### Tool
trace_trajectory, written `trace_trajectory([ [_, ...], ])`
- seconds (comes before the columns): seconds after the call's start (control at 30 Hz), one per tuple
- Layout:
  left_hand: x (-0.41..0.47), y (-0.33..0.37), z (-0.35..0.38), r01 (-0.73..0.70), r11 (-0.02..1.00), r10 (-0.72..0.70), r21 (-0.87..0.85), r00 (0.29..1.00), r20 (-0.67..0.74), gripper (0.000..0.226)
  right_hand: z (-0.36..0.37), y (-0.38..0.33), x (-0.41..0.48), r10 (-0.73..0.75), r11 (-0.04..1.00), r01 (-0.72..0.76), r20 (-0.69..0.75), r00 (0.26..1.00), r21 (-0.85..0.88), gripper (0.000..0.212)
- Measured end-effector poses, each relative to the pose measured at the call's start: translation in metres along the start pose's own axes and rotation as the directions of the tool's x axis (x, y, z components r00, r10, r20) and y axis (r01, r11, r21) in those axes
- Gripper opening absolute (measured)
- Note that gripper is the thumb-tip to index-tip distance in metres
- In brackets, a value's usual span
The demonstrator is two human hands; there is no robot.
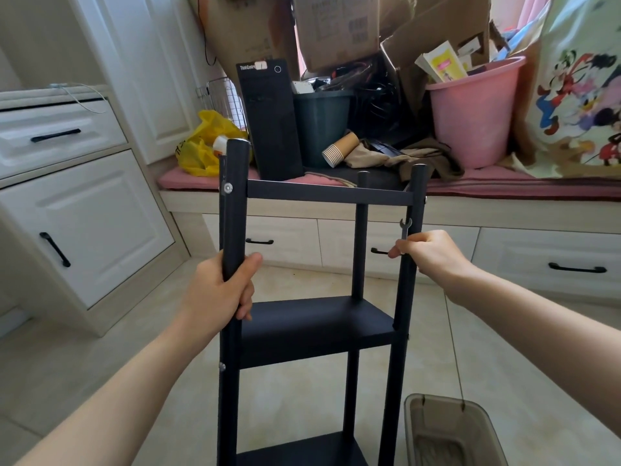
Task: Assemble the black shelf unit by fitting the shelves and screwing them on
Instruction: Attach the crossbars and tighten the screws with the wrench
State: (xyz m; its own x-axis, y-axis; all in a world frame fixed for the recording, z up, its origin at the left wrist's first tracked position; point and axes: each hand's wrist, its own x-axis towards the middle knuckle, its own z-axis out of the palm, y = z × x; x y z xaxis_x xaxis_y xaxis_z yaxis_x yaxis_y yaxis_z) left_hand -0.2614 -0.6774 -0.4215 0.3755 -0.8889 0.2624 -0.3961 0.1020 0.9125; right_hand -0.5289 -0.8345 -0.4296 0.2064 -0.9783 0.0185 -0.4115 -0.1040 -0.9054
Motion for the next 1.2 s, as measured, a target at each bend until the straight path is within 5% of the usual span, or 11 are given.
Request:
trace_trajectory([
  [0.17, 0.001, 0.0, 0.0, -0.063, 0.997, 0.064, 0.048, 0.998, -0.022, 0.041, -0.001, -0.004, 0.001, -0.018, 0.998, 0.02, -0.038, 0.999, 0.067, 0.024],
  [0.43, 0.014, -0.017, -0.011, -0.19, 0.95, 0.229, 0.247, 0.964, -0.137, 0.01, -0.005, -0.01, -0.003, -0.05, 0.993, 0.059, -0.089, 0.995, 0.105, 0.03],
  [0.67, 0.027, -0.03, -0.023, -0.126, 0.949, 0.195, 0.288, 0.954, -0.227, 0.014, 0.0, -0.02, -0.014, -0.149, 0.988, 0.15, -0.043, 0.988, 0.034, 0.03],
  [1.2, 0.032, -0.046, -0.034, -0.036, 0.988, 0.1, 0.153, 0.897, -0.431, 0.008, 0.015, -0.057, -0.045, -0.33, 0.925, 0.339, -0.078, 0.941, 0.169, 0.025],
])
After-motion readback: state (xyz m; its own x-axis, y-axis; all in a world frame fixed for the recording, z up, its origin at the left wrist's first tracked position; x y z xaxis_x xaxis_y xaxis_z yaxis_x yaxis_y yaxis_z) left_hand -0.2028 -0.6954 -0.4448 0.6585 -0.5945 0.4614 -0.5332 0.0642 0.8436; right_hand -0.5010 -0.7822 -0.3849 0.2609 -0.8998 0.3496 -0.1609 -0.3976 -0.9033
